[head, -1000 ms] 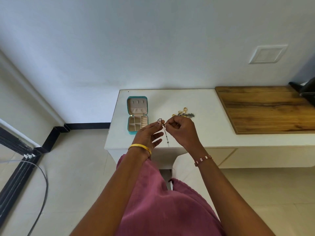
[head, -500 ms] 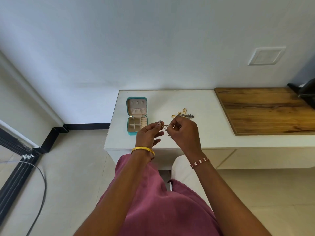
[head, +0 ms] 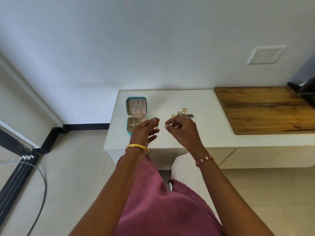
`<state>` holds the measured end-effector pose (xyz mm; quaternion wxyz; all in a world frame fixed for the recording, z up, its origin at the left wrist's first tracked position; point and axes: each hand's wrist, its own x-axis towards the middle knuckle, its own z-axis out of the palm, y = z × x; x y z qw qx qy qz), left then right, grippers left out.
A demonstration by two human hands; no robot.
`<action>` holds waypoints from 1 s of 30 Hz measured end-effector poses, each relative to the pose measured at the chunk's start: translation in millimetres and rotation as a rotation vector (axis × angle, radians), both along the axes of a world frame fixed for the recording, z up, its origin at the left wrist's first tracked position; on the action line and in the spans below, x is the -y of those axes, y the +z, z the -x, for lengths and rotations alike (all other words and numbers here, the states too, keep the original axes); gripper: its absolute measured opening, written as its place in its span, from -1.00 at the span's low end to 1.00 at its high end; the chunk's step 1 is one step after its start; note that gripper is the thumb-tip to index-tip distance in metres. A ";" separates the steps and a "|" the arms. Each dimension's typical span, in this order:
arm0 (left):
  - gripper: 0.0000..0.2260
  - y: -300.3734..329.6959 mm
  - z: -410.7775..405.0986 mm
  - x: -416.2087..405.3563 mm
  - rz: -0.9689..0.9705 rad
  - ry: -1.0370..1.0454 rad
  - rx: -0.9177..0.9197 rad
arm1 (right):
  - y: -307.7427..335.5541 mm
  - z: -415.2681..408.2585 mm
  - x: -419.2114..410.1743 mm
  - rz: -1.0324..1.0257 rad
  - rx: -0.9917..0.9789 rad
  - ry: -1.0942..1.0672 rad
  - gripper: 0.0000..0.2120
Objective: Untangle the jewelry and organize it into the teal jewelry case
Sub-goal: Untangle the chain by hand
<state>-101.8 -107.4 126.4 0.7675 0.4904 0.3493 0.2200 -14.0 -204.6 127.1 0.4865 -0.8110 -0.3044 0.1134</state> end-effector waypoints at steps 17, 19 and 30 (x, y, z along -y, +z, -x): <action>-0.88 -4.8 -4.1 3.0 -0.095 -0.056 -0.086 | -0.1 3.4 -4.2 -0.013 -0.091 0.034 -0.95; -0.87 -6.0 -4.3 4.6 -0.117 -0.039 -0.098 | 0.5 3.1 -3.2 -0.023 -0.103 0.036 -0.96; -0.86 -3.6 -5.8 7.1 0.172 0.095 -0.074 | 2.5 5.7 -3.4 -0.097 -0.158 -0.033 -0.88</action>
